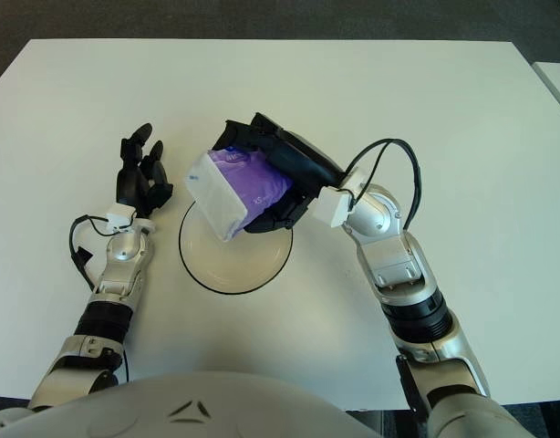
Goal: Put the tissue paper into the plate.
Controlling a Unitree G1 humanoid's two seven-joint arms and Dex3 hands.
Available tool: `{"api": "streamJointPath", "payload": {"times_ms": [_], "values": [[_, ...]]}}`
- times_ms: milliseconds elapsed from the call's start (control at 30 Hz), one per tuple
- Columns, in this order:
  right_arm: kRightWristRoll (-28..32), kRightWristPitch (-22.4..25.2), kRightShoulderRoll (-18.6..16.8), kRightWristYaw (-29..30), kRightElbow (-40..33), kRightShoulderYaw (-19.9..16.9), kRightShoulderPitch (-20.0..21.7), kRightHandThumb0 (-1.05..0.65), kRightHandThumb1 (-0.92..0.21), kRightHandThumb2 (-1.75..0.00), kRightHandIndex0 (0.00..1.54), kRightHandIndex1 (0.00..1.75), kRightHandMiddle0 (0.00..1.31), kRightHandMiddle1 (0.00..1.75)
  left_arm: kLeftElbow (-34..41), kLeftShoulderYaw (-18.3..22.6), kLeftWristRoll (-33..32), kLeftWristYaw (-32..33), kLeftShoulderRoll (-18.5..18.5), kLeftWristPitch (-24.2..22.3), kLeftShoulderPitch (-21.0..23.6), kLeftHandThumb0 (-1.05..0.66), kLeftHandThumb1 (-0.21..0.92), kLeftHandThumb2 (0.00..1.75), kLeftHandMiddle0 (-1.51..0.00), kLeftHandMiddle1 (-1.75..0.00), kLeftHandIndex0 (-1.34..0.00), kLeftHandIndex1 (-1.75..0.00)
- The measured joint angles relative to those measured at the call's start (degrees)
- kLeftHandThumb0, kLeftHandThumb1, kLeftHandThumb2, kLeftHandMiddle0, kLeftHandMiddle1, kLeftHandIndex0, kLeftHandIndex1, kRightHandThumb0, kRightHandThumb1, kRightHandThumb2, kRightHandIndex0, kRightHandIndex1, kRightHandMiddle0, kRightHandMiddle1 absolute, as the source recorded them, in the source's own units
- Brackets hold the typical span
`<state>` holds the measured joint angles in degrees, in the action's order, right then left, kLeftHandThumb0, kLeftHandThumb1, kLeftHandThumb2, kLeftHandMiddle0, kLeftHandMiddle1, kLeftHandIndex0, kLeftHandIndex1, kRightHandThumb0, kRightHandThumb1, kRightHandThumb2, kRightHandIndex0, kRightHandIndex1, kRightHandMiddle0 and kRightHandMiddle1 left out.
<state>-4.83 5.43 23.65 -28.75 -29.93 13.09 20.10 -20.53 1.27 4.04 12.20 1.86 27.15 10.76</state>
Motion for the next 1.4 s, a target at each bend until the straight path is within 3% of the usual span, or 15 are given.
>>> {"api": "streamJointPath", "payload": {"times_ms": [300,1067,1133,1167,1200,1233,1267,1300,1367,1400], "values": [[1.6,7.2,-1.1,-3.0,-1.4,2.2,2.3,-0.49,-0.24,-1.40,1.13,1.75,0.66,1.75,-0.7,-0.4,0.0,0.1,0.5,0.4,0.5,-0.72,0.92,0.80,-0.36,0.00,0.00,-0.70],[1.1,11.3,-2.0,-6.6,-3.8,6.0,5.9,-0.47,-0.30,-1.34,1.12,1.75,0.62,1.75,-0.7,-1.4,0.0,-0.2,0.9,0.7,0.5,-0.72,0.92,0.81,-0.35,0.00,0.00,-0.68],[0.9,11.2,-2.2,-6.2,-3.8,6.0,5.9,-0.24,-0.28,-1.35,0.89,1.75,0.56,1.69,-0.7,-1.3,0.0,-0.2,0.9,0.7,0.5,-0.72,0.92,0.81,-0.35,0.00,0.00,-0.69],[0.8,11.0,-2.3,-5.9,-3.8,6.0,5.9,-0.20,-0.36,-1.25,0.77,1.72,0.51,1.70,-0.7,-1.3,0.0,-0.2,0.9,0.7,0.5,-0.72,0.92,0.80,-0.36,0.00,0.00,-0.69],[0.6,10.8,-2.4,-5.7,-3.8,6.0,5.9,-0.13,-0.51,-1.05,0.58,1.68,0.40,1.72,-0.7,-1.4,0.0,-0.1,0.9,0.7,0.5,-0.71,0.92,0.80,-0.36,0.00,0.00,-0.69],[0.4,10.5,-2.3,-5.6,-3.8,6.0,5.9,-0.33,-0.57,-0.88,0.37,1.22,0.26,1.40,-0.7,-1.4,0.0,-0.1,0.9,0.7,0.5,-0.71,0.92,0.80,-0.36,-0.01,0.00,-0.69],[0.1,10.3,-2.2,-5.6,-3.8,6.0,6.0,-0.56,-0.70,-0.68,0.24,0.78,0.16,0.92,-0.7,-1.4,0.0,-0.1,0.8,0.8,0.5,-0.70,0.92,0.79,-0.37,-0.01,0.00,-0.68],[-0.1,9.5,-1.7,-6.3,-3.6,6.0,6.2,-0.71,-0.78,-0.55,0.15,0.50,0.11,0.60,-0.7,-1.4,0.0,-0.1,0.7,0.8,0.5,-0.69,0.92,0.79,-0.37,-0.01,0.00,-0.67],[-0.1,7.2,0.0,-8.4,-2.6,5.9,6.8,-0.87,-0.85,-0.47,0.08,0.25,0.05,0.31,-0.8,-1.3,-0.2,-0.1,0.4,0.9,0.7,-0.68,0.92,0.80,-0.37,-0.01,0.00,-0.64],[-0.1,5.6,1.1,-9.6,-1.8,5.9,7.2,-0.90,-0.86,-0.46,0.06,0.20,0.04,0.25,-0.9,-1.3,-0.3,-0.1,0.3,1.2,0.7,-0.68,0.92,0.80,-0.37,-0.01,0.00,-0.63]]}}
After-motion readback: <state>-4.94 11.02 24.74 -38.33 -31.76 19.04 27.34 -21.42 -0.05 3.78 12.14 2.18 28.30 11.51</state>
